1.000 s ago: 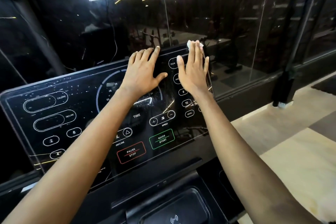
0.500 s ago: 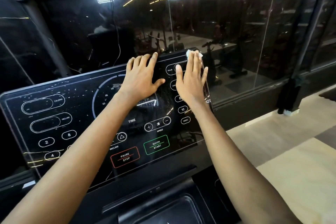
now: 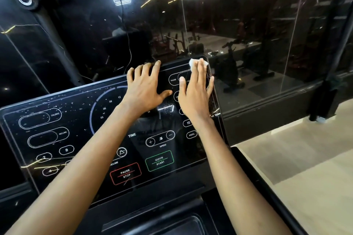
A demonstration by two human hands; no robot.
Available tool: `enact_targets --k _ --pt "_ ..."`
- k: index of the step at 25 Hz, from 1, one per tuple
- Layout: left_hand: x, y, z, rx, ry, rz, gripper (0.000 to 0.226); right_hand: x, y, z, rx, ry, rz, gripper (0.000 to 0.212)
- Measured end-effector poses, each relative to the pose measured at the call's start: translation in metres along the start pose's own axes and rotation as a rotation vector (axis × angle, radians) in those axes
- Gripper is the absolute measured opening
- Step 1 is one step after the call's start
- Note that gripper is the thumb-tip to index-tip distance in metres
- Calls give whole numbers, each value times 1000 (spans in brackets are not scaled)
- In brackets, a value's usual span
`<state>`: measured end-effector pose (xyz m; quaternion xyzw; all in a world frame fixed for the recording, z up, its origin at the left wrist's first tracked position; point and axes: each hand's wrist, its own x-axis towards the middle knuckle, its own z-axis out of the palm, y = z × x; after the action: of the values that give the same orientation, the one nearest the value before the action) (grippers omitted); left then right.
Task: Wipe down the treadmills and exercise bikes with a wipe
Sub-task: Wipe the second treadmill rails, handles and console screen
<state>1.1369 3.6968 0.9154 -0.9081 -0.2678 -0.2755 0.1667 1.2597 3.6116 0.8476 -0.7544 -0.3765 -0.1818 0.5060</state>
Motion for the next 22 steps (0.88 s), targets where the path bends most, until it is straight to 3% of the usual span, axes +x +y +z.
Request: enact_targets --k 8,14,18,22 --pt "-6 9 8 -6 26 -60 108 -83 31 6 -39 -34 102 69" --pt "-7 5 12 -26 65 -43 108 -40 31 -3 -60 3 153 67" --pt "-8 2 15 -39 95 -12 107 -90 43 5 -134 -16 112 70" --pt "-8 -1 17 -60 118 65 105 -128 53 6 -135 -25 260 71"
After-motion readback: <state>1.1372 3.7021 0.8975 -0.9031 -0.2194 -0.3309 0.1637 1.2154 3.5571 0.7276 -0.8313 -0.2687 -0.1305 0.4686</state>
